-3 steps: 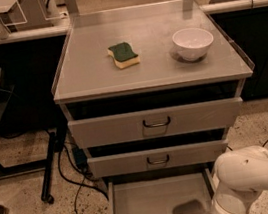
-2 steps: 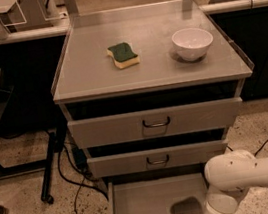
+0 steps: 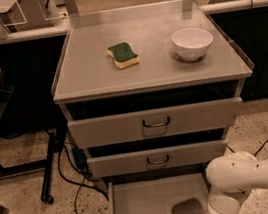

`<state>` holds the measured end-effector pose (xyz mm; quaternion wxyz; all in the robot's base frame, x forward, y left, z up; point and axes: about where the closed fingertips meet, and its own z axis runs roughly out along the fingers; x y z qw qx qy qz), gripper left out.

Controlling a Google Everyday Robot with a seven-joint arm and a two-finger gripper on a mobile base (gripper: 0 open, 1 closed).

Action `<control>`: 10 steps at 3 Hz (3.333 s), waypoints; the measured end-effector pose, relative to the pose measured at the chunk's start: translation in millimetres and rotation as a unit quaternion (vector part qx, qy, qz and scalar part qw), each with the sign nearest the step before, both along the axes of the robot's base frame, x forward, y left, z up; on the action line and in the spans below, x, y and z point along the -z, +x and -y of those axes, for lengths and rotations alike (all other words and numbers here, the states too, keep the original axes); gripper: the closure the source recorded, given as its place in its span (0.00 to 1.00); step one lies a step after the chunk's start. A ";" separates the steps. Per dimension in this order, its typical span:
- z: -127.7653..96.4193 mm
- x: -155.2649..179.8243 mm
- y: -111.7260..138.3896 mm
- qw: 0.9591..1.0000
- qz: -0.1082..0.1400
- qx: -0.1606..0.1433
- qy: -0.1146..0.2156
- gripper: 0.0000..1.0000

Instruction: Close bottom drawer

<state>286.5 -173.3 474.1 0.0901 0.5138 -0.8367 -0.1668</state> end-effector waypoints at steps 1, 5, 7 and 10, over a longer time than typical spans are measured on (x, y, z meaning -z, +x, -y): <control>8.0 29.6 2.1 0.999 -0.022 0.023 0.001 1.00; 33.8 133.2 17.2 0.990 -0.091 0.111 0.002 1.00; 70.0 192.7 64.9 0.973 -0.099 0.208 -0.015 1.00; 81.0 224.5 92.9 0.952 -0.097 0.290 0.007 1.00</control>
Offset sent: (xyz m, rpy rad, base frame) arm 0.0274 -0.0470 -0.1779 -0.0130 0.2460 -0.2732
